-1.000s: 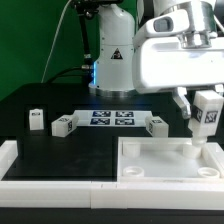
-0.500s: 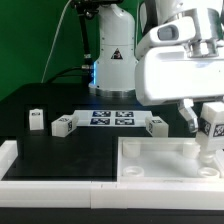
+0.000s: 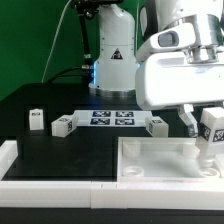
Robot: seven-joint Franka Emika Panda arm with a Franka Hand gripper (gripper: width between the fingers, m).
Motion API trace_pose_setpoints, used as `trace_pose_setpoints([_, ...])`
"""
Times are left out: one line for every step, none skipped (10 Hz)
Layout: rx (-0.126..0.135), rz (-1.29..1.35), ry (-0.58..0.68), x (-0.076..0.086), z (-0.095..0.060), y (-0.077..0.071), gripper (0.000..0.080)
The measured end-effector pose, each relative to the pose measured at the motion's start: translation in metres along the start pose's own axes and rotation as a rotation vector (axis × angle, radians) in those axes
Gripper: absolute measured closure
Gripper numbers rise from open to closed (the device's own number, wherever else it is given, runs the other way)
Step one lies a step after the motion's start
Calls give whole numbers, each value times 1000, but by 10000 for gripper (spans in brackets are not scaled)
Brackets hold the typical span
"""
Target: Assemble one leg
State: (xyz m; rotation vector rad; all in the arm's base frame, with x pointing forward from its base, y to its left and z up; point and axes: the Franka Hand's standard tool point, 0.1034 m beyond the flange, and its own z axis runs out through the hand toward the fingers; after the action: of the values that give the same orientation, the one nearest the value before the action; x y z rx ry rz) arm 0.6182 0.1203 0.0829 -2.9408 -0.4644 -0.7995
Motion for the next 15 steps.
trace_pose_setpoints([0,1,2,2,3,0,511])
trace_pose_setpoints([-2,1,9,2,7,2,511])
trace_pose_setpoints([-15,0,53,3,9,6,511])
trace_pose_setpoints([-12,0,43,-1,12,5,511])
trace_pose_setpoints([-12,-1,44,-2,12,5,511])
trace_pose_setpoints([-12,-1,43,-4,12,4,511])
trace_pose_setpoints([-11,-2,40,-5,13,3,511])
trace_pose_setpoints([-9,-3,39,-7,14,1,511])
trace_pose_setpoints([-10,-4,46,-10,15,0,510])
trace_pose_setpoints([-15,-3,67,-10,16,1,510])
trace_pose_setpoints([-18,-1,85,-9,16,1,509])
trace_pose_setpoints([-16,2,85,-9,16,1,509])
trace_pose_setpoints([-15,6,85,-9,16,0,509])
trace_pose_setpoints([-17,16,82,-9,16,0,509])
trace_pose_setpoints([-15,15,73,-9,17,0,508])
